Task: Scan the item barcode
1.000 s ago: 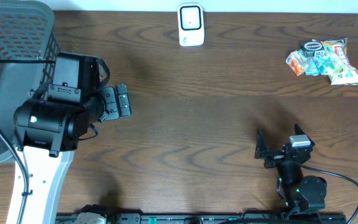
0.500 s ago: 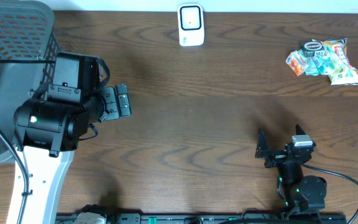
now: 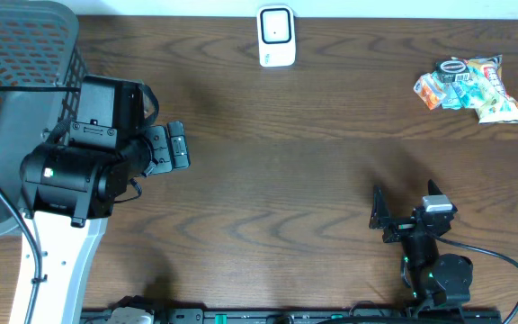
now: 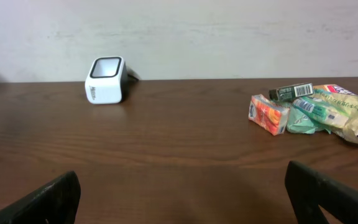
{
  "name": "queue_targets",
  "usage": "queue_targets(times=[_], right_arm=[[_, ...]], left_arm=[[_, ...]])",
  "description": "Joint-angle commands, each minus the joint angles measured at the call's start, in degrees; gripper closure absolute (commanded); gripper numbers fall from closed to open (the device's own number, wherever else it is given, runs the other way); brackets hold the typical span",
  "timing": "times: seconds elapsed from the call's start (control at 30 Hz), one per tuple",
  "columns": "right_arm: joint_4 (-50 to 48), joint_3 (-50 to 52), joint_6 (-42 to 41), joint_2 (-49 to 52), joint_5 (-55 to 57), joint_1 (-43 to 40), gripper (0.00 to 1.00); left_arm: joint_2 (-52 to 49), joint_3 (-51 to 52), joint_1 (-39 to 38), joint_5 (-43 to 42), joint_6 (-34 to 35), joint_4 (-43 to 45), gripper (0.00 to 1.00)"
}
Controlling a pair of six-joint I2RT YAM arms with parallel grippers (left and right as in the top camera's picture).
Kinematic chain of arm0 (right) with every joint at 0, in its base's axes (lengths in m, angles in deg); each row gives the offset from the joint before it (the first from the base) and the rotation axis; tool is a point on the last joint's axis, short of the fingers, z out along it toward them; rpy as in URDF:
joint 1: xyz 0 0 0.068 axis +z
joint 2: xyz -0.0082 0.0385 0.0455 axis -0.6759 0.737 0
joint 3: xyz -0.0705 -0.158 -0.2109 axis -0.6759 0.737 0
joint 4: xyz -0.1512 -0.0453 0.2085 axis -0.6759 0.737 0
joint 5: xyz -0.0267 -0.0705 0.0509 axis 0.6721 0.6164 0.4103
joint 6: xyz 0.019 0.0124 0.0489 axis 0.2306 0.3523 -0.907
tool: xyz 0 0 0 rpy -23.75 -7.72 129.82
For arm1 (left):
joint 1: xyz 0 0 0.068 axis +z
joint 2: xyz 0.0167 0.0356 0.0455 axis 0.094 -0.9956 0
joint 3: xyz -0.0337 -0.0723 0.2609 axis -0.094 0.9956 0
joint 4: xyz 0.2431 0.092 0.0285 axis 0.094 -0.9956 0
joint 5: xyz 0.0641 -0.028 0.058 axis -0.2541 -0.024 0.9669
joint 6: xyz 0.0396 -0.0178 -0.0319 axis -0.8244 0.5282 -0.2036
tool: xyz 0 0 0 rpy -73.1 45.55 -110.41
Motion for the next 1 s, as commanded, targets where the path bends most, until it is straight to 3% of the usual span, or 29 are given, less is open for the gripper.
queue_targets(times=[0.0, 0.97], right_arm=[[0.3, 0.2, 0.7, -0.4, 0.6, -0.3, 0.01], [0.2, 0.2, 2.4, -0.4, 0.6, -2.8, 0.01]], left_arm=[[0.1, -0.6, -0.1, 0.5, -0.1, -0.1, 0.02], [0.1, -0.6, -0.1, 0.5, -0.1, -0.1, 0.02]])
